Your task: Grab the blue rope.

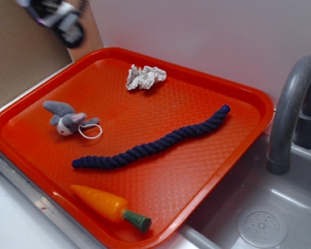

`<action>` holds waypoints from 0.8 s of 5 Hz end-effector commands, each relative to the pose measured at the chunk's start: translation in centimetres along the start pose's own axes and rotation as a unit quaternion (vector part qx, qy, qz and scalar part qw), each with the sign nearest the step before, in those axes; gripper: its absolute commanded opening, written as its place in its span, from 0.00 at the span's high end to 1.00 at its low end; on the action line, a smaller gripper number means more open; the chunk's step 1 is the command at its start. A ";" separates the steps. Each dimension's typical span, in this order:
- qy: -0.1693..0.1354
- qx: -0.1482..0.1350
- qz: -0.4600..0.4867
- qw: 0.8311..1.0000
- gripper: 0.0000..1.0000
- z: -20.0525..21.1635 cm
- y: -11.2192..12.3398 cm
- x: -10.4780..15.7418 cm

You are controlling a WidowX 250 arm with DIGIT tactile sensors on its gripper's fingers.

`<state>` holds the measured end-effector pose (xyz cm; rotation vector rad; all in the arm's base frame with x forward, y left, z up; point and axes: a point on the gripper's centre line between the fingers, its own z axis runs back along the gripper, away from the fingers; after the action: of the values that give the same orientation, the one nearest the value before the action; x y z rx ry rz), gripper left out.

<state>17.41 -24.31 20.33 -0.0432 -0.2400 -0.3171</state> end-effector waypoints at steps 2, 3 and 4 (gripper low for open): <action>0.051 -0.032 -0.004 0.998 0.00 -9.5 -3.2 -0.8; 0.074 -0.023 -0.025 0.997 0.00 -12.4 -3.6 -1.7; 0.098 0.000 -0.049 0.994 0.00 -14.7 -4.3 -2.2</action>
<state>17.84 -27.82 3.51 0.0481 0.0073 -0.4052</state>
